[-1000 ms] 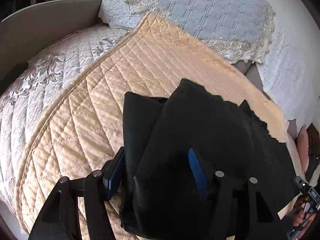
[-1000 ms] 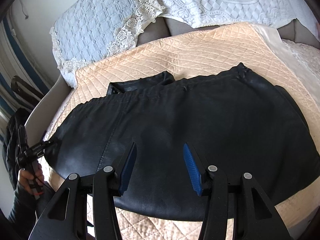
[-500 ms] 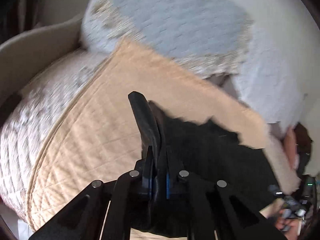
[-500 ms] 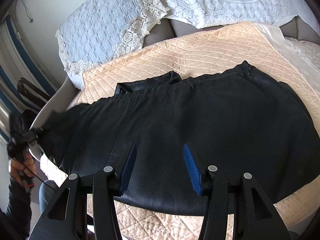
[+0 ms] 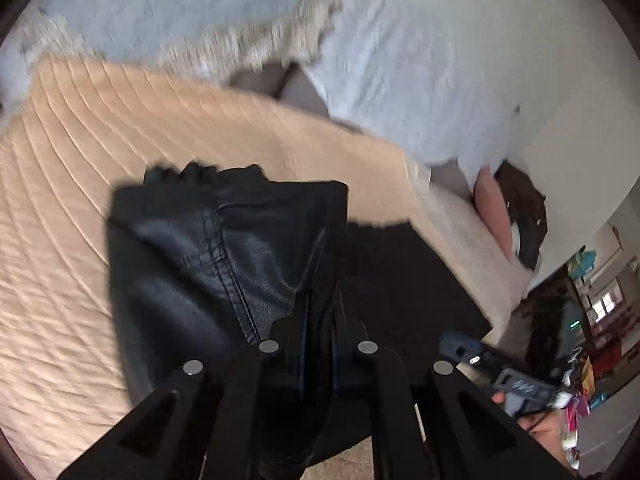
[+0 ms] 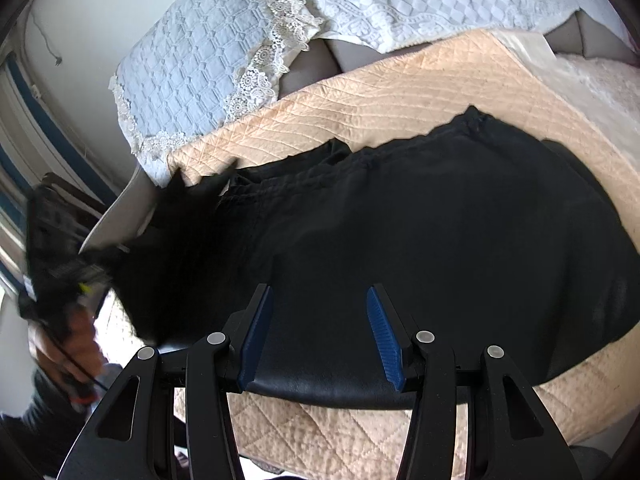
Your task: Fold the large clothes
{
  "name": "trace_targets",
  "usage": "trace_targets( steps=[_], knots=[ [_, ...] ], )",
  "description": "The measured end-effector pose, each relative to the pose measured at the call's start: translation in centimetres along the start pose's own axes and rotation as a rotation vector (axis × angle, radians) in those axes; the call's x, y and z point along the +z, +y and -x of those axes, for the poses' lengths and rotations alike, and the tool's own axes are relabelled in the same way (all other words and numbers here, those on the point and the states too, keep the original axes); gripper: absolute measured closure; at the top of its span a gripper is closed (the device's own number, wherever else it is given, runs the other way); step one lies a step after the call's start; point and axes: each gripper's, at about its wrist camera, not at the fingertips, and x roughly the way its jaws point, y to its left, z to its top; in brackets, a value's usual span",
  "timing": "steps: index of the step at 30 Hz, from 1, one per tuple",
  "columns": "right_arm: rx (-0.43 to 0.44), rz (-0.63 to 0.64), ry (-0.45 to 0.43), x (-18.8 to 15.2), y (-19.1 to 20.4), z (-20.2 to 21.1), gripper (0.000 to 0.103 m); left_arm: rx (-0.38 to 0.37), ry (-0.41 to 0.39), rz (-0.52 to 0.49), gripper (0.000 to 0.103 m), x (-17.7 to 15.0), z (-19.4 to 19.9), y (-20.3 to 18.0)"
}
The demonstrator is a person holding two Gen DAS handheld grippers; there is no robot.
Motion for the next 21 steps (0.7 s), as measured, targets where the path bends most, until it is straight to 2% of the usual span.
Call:
trace_targets(
  steps=[3, 4, 7, 11, 13, 16, 21],
  knots=[
    [0.027, -0.030, 0.010, -0.2, -0.4, -0.2, 0.053, -0.029, 0.067, -0.012, 0.092, -1.5, -2.5, -0.5],
    [0.045, -0.042, 0.014, -0.2, -0.5, -0.3, 0.053, -0.034, 0.067, -0.027, 0.086, -1.8, -2.6, -1.0],
    [0.101, -0.069, 0.027, -0.2, -0.4, -0.8, 0.053, -0.110, 0.078, -0.069, 0.069, -2.5, -1.4, -2.3],
    [0.187, -0.095, 0.053, 0.2, 0.4, -2.2, 0.050, -0.166, 0.046, -0.087, 0.068, -2.7, 1.8, -2.4],
    [0.239, -0.112, 0.070, 0.5, 1.1, -3.1, 0.049, -0.118, -0.008, -0.068, 0.063, -2.4, 3.7, -1.0],
    [0.292, -0.114, 0.098, 0.9, 2.2, -5.0, 0.048, -0.032, -0.068, -0.022, 0.062, -2.1, 5.4, 2.0],
    [0.296, -0.101, 0.159, 1.7, 4.3, -9.2, 0.048, 0.066, -0.046, 0.041, 0.062, -3.0, 4.5, 6.0]
  ],
)
